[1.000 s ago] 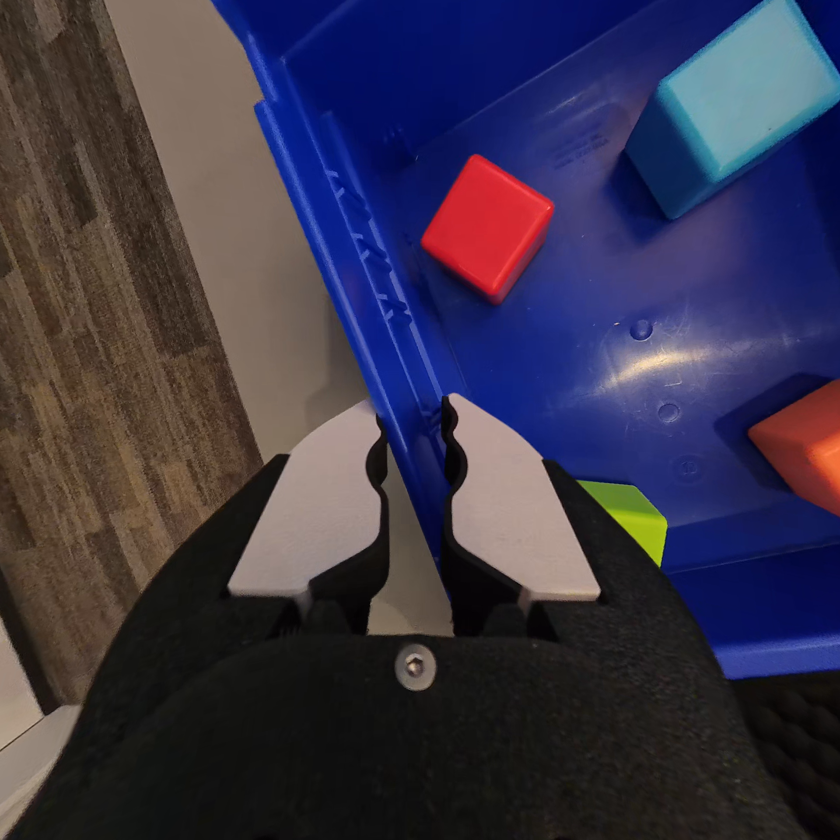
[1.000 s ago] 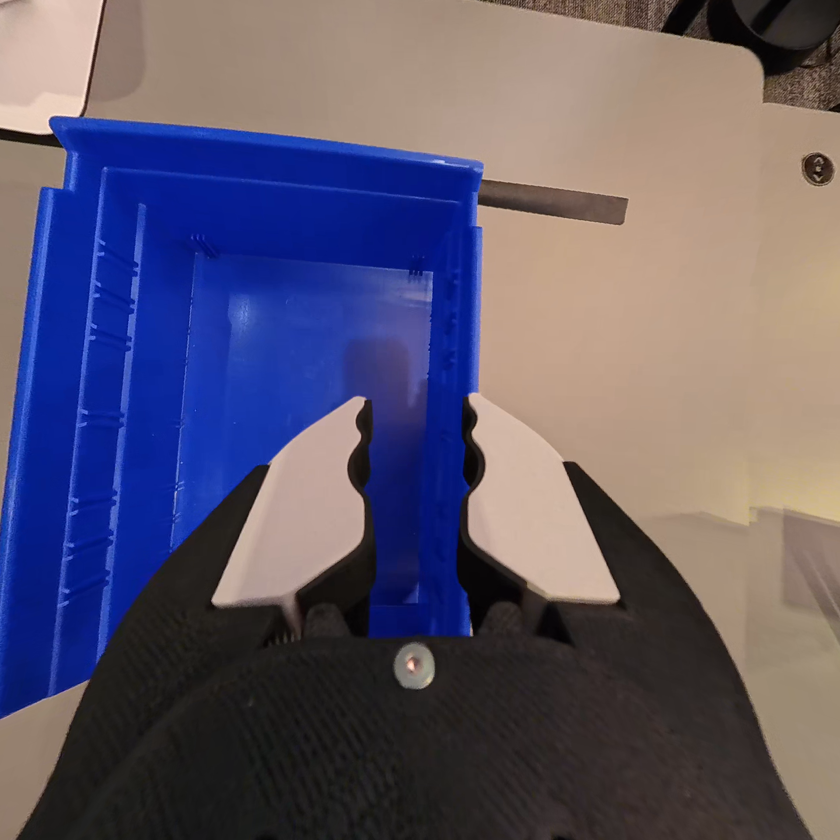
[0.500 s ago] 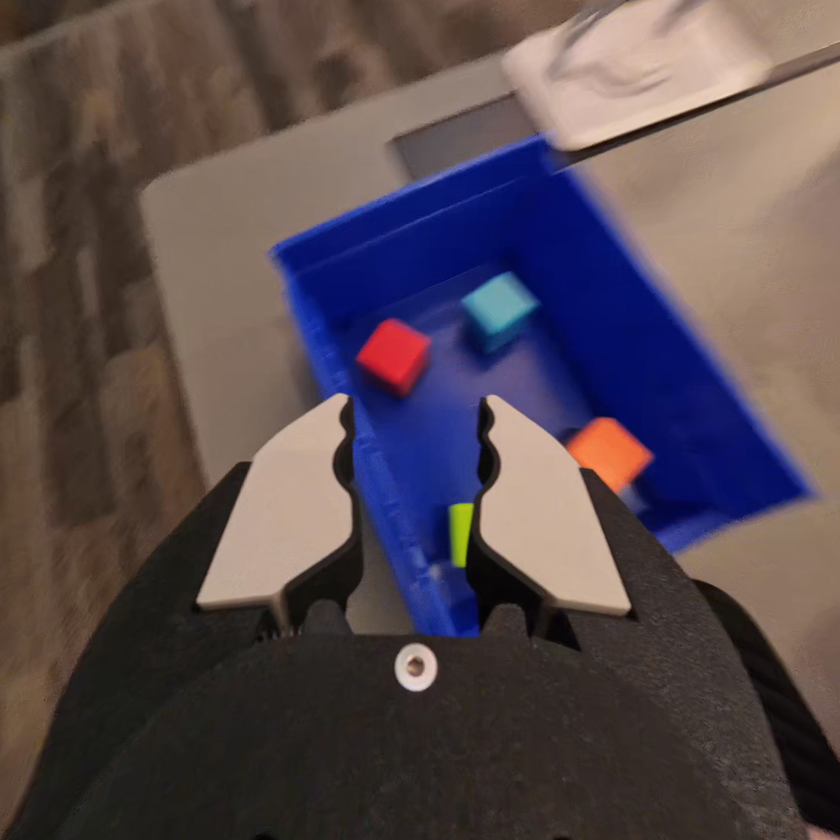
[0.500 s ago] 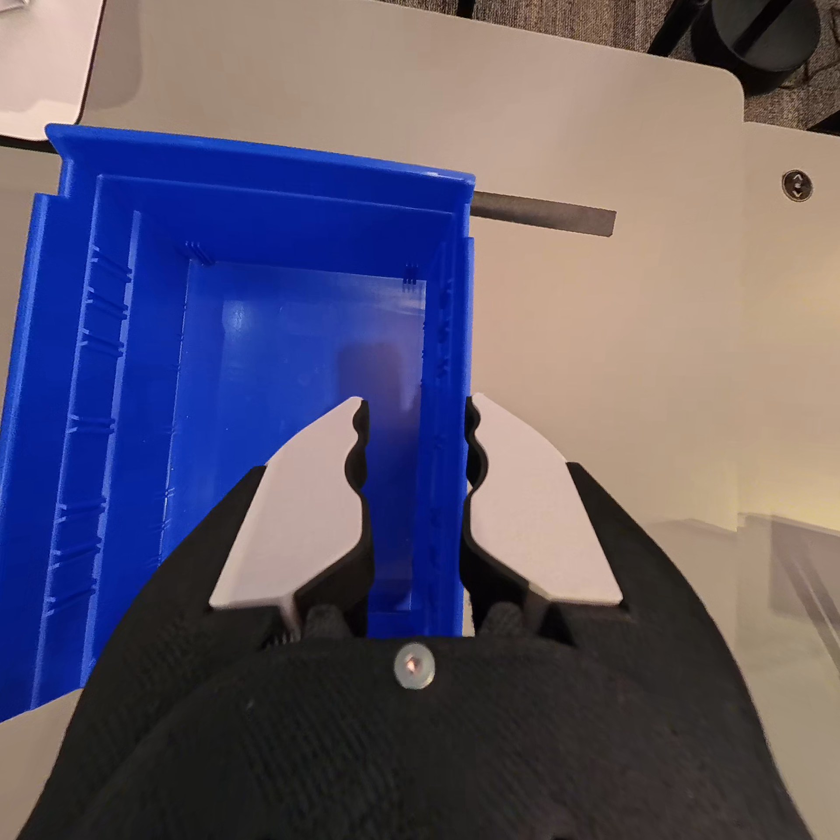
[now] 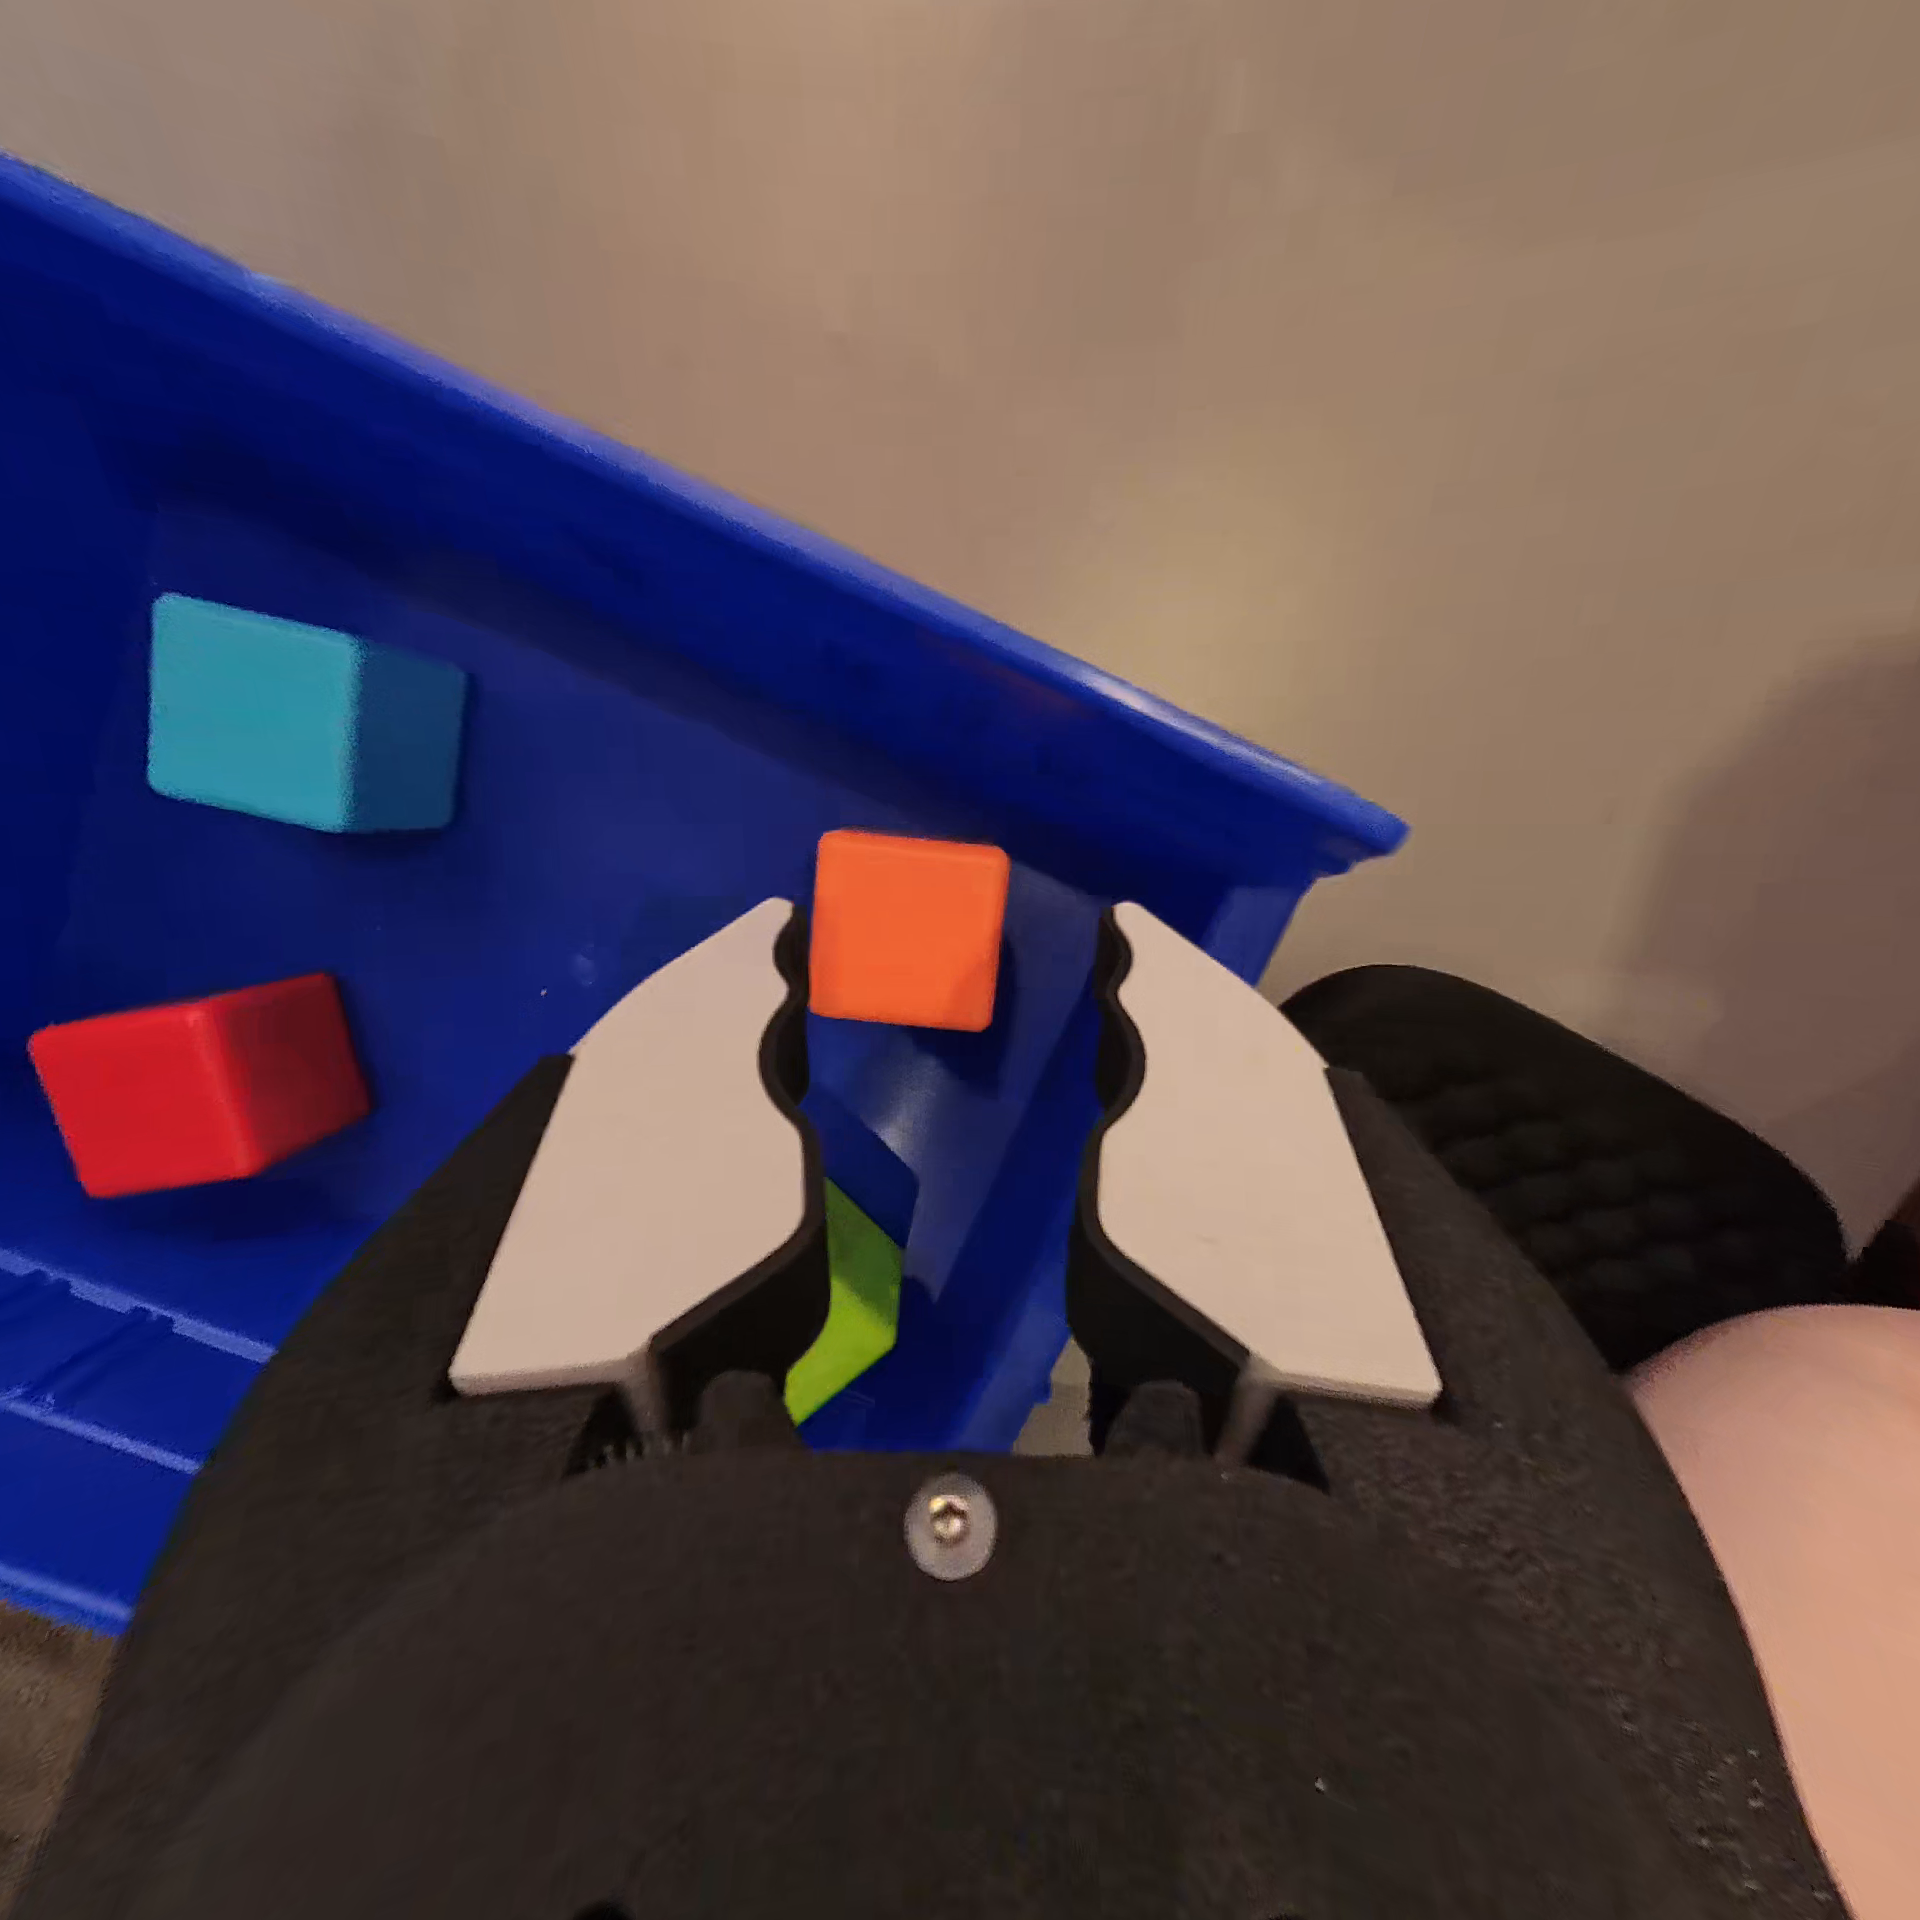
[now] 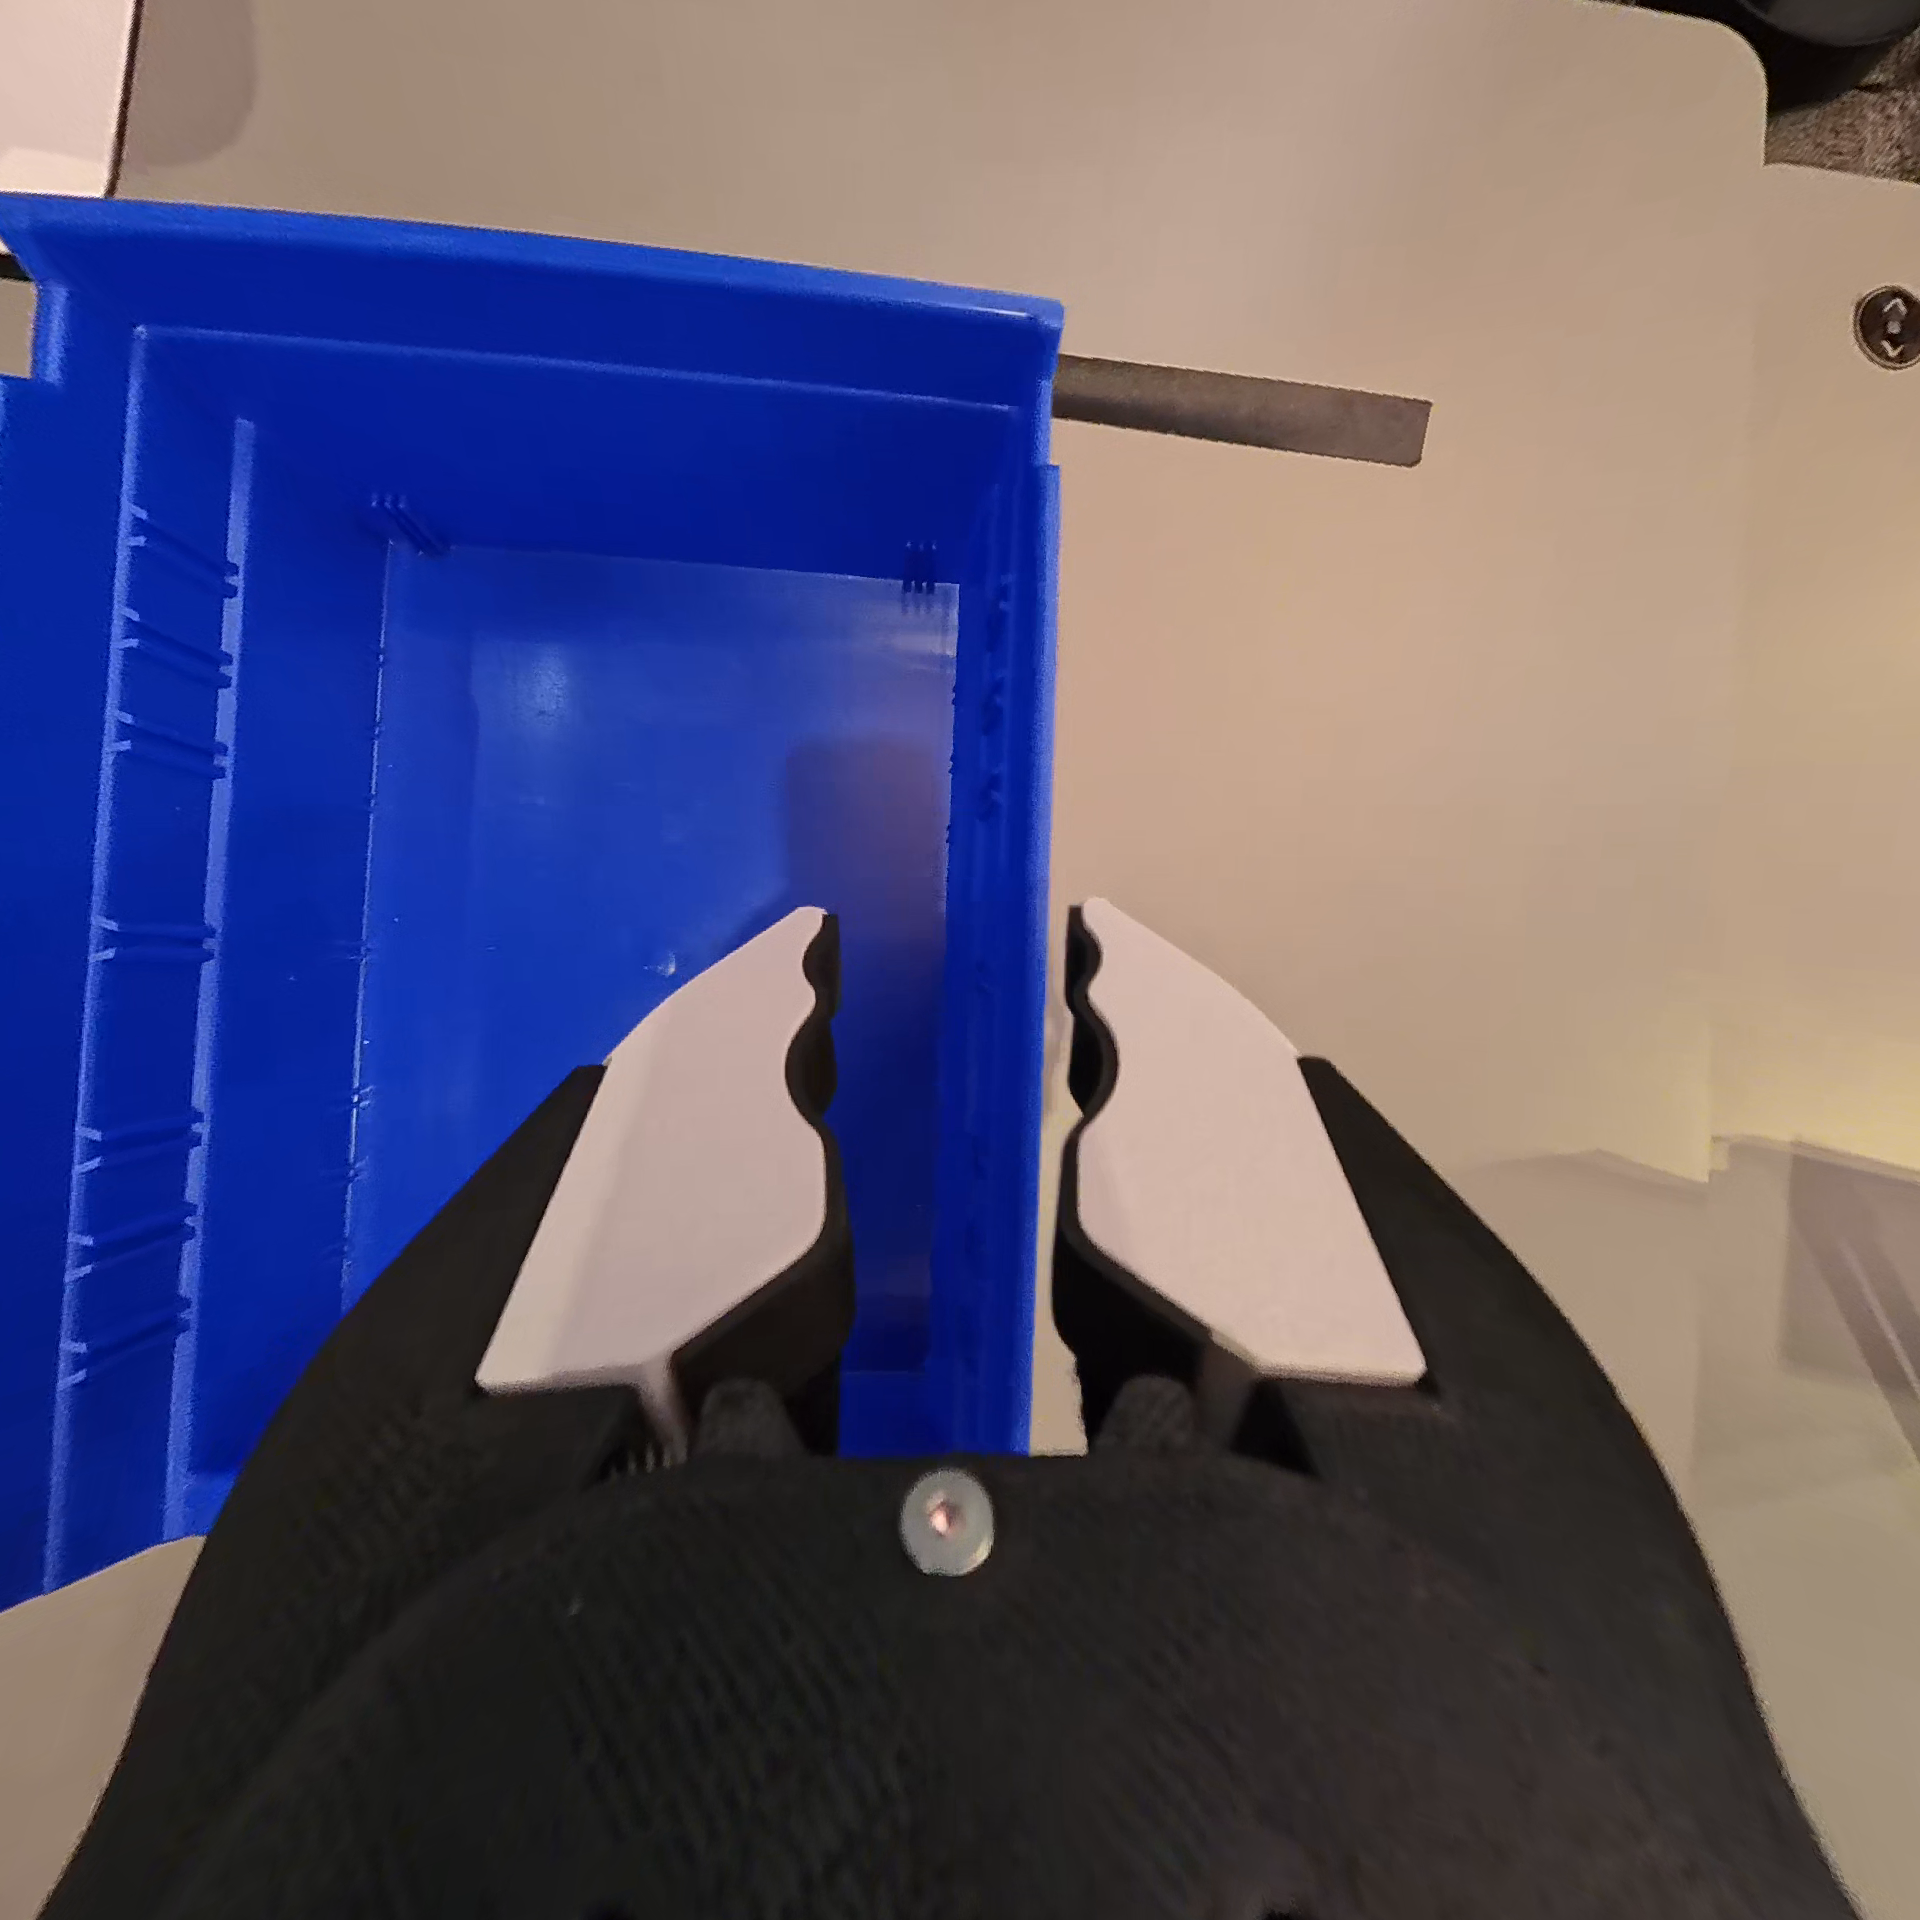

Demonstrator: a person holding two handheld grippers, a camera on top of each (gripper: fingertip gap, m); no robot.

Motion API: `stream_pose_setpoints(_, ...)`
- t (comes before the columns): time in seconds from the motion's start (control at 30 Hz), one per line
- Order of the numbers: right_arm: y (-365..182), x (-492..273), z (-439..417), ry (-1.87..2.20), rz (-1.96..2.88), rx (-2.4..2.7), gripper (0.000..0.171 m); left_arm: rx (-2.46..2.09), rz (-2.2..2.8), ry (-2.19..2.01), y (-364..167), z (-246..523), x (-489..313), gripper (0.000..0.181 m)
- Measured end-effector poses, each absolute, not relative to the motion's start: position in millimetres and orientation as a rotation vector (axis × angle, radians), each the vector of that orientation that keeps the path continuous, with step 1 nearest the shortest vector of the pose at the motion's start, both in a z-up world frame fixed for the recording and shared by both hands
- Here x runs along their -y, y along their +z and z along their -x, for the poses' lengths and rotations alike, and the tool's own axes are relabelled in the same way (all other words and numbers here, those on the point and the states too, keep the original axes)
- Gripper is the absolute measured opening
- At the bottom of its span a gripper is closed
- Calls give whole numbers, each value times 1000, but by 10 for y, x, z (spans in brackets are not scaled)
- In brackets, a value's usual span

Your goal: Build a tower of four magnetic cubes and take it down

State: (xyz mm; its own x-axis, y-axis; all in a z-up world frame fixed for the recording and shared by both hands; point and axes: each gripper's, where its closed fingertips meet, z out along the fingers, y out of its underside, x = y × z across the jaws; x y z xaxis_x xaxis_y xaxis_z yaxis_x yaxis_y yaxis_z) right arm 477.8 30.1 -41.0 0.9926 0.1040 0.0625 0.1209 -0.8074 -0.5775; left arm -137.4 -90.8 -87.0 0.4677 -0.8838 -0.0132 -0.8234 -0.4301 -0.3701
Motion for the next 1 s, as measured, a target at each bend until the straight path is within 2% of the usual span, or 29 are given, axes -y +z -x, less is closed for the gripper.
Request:
stream_pose_setpoints(0.2, -474, -286, -4798, -23, 2548, 161, 44, -1515, 2566, -160, -1246, 1456, 903, 65)
stream_pose_setpoints(0.4, -517, -283, -4773, -1, 2566, 179, 44, -1576, 2641, -56, -1480, 1604, 873, 50)
stream_pose_setpoints(0.5, -530, -279, -4768, 1, 2573, 185, 44, -1590, 2591, -41, -1414, 1601, 849, 50)
stream_pose_setpoints(0.63, -583, -269, -4779, 4, 2594, 184, 44, -1472, 2423, 43, -994, 1674, 734, 50)
stream_pose_setpoints(0.8, -621, -263, -4804, 2, 2608, 174, 44, -1213, 2008, 123, 77, 1571, 659, 49)
stream_pose_setpoints(0.9, -624, -260, -4795, 10, 2610, 180, 44, -1097, 1778, 42, 671, 1145, 667, 49)
stream_pose_setpoints(1.0, -627, -253, -4785, 12, 2612, 194, 44, -1132, 1720, -157, 754, 431, 692, 49)
